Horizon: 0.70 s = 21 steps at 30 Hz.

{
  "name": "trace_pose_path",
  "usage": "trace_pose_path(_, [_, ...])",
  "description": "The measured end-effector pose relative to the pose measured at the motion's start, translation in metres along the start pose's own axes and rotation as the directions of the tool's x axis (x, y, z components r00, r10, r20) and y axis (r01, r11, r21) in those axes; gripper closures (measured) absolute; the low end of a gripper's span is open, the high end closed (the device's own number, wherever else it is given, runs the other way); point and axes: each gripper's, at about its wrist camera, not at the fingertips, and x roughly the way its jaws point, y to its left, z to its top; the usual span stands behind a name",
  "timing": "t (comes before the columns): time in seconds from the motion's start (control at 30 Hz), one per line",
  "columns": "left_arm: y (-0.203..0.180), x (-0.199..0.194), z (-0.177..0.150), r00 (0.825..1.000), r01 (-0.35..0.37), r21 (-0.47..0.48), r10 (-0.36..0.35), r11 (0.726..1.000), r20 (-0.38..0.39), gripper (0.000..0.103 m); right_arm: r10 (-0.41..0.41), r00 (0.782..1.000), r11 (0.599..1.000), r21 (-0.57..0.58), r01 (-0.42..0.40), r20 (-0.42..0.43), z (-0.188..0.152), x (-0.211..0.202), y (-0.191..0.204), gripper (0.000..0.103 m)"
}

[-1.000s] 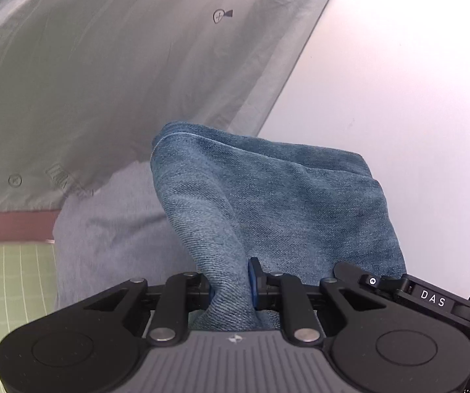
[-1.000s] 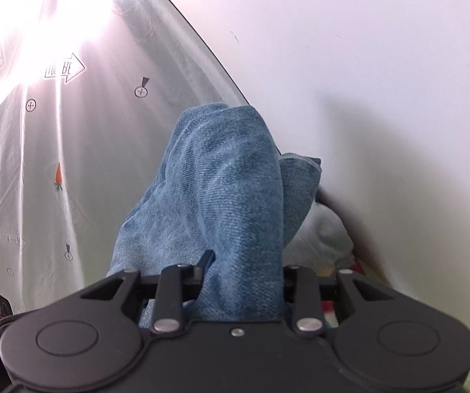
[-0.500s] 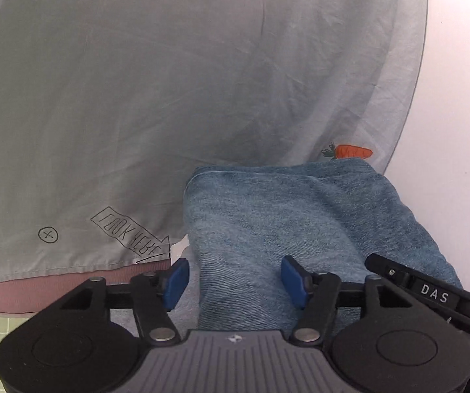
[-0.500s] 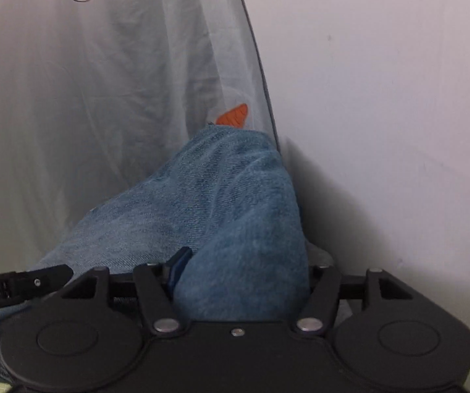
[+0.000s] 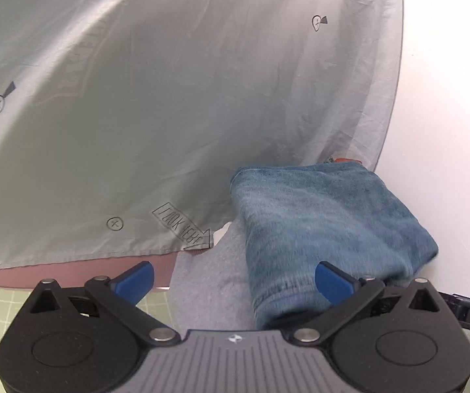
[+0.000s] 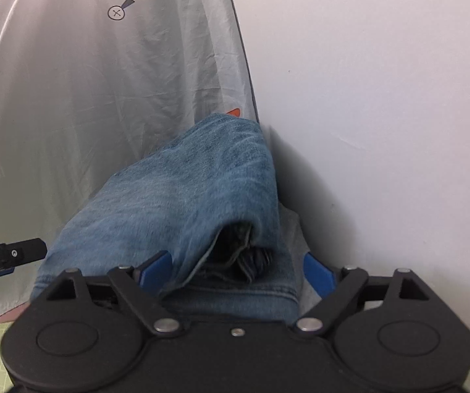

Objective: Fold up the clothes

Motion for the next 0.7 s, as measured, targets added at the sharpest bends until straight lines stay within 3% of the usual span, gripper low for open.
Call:
trace_pose_path(0.17, [-0.007,-0.072,-0.028,1.0,-0.005,0.017,0.005,1.0,0.005,0.0,0.024,0.999,1.0,0.011,-0.023,-0.026,-0.039,-0.074,-0.006,0.001])
trace_pose_path(0.33, [-0.017,-0.126,-0.057,1.0,0.013,0.051,-0.012,0.999,-0.015,0.0,-0.014,1.0,1.0,-0.002,0.014,-0.013,-0.061,-0.129,0.011,0.0])
trace_pose_path(0.7, [-0.031,-0.193,-0.117,0.992,0.052,0.101,-0.04,0.994,-0.117,0.0,-0.054,0.997,0.996,-0.075,0.05,-0.056,-0.126,-0.217,0.039,0.0])
